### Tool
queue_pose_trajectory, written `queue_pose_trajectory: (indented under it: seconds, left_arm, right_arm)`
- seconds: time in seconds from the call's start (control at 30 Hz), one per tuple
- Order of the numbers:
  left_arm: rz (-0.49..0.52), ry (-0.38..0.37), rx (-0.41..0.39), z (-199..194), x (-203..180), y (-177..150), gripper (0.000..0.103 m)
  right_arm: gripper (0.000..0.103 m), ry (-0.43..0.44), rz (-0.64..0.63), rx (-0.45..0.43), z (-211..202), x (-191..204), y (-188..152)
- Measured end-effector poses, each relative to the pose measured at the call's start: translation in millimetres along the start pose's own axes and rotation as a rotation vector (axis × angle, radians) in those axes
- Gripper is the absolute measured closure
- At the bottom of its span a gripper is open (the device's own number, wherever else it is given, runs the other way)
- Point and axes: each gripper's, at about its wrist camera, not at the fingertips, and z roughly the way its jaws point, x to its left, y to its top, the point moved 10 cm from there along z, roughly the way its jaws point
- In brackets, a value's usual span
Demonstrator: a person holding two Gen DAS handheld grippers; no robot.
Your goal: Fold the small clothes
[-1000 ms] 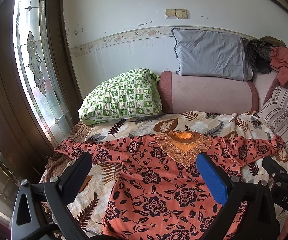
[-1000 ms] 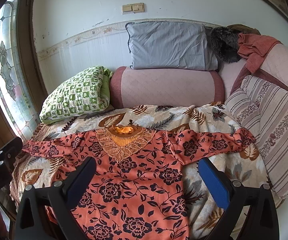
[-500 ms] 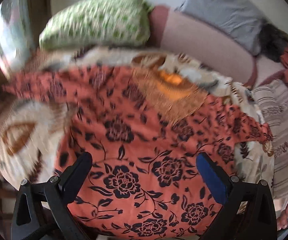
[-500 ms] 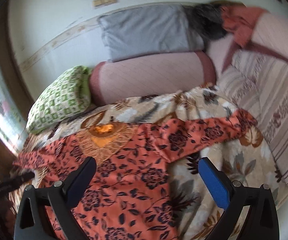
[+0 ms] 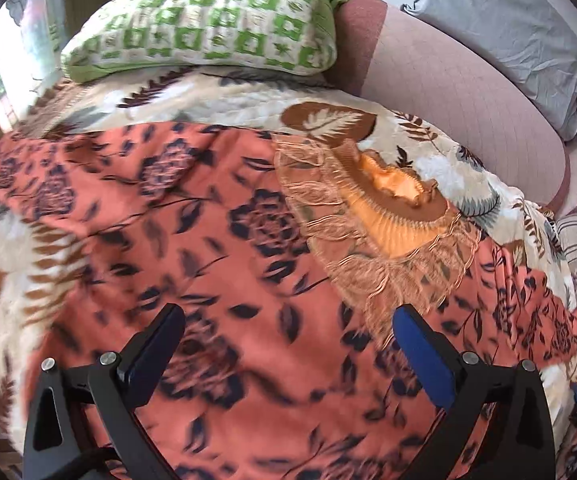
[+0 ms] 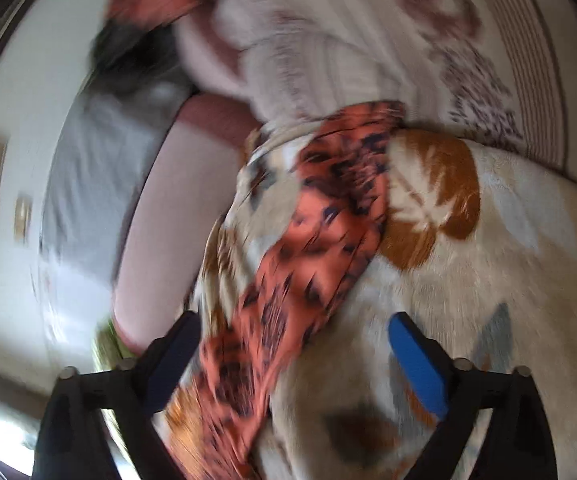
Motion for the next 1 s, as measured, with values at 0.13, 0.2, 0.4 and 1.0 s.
queue_pose_trajectory:
  seconds: [0.13, 0.2, 0.4, 1.0]
  left_arm:
    - [0.056, 0.018, -0.023, 18, -10, 3, 0.000]
    - [0.086, 0.043, -0.024, 26, -9, 2, 0.000]
    - [0.108, 0.076, -0.016, 48, -1, 1, 0.000]
    - [0.109, 0.127, -0.144, 15, 24, 31, 0.000]
  right_arm:
    - [0.022, 0.002, 0.074, -0.060, 21, -13, 35]
    - [0.027, -0.015, 0.064, -0.081, 33, -15, 51]
    - [0.030, -0.093, 0.064, -0.135, 66, -26, 84]
    - [0.099, 0.224, -0.282, 0.021, 30, 175, -24]
